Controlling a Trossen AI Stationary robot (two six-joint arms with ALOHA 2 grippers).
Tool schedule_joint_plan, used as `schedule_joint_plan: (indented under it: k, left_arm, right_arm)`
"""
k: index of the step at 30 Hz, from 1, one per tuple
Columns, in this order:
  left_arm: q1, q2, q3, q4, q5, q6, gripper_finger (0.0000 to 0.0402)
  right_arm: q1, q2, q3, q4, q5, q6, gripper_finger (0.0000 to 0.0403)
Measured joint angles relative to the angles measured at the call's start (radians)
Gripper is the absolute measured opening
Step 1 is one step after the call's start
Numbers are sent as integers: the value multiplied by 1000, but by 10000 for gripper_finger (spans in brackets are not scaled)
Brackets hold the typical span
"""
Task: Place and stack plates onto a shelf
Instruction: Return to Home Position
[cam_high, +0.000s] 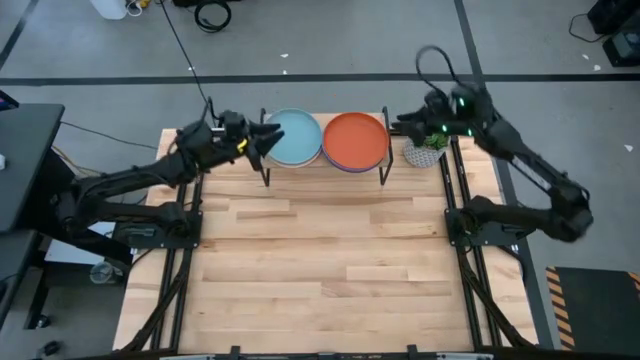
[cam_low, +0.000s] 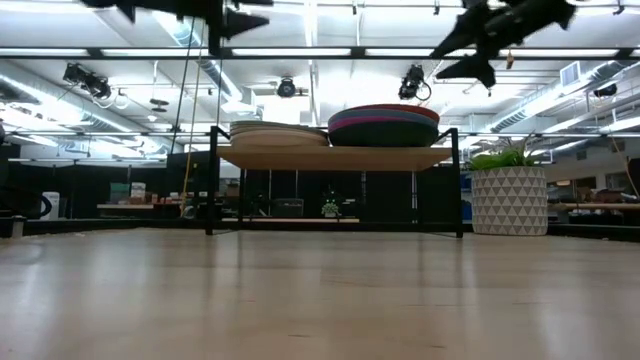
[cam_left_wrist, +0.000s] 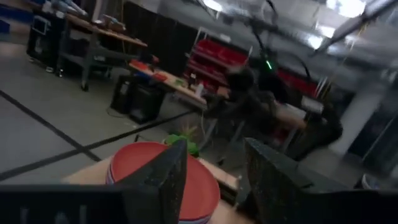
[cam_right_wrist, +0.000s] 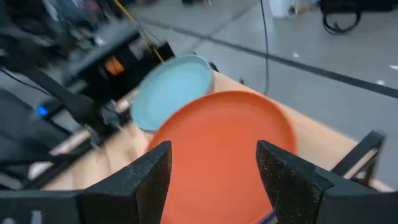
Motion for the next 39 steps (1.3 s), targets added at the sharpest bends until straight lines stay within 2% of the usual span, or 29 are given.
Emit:
schedule_joint_plan:
  k: [5, 9, 13, 17, 21, 24, 27, 32, 39]
  left_arm:
    - [-4, -3, -155, 197, -31, -90, 140]
    - [-17, -29, -233, 216, -56, -154, 123]
    - [-92, -26, -312, 271, -90, -230, 107]
    - [-210, -31, -408, 363, -267, -266, 88]
    - [-322, -34, -507, 529, -437, -292, 69]
    - [-366, -34, -549, 576, -476, -300, 55]
    - [-363, -34, -567, 574, -446, -317, 42]
    - [-315, -34, -617, 569, -278, -378, 19]
    - [-245, -108, -791, 770, -70, -415, 7]
  right_arm:
    - [51, -216, -252, 215, 62, 148, 236]
    - [74, -359, -385, 259, 135, 220, 235]
    - [77, -460, -466, 265, 141, 250, 235]
    - [77, -539, -518, 263, 139, 255, 234]
    - [74, -616, -575, 248, 137, 274, 228]
    - [74, -666, -630, 248, 116, 293, 220]
    - [73, -705, -662, 242, 103, 300, 211]
    - [49, -766, -668, 161, 103, 321, 192]
    - [9, -879, -668, 43, 131, 402, 158]
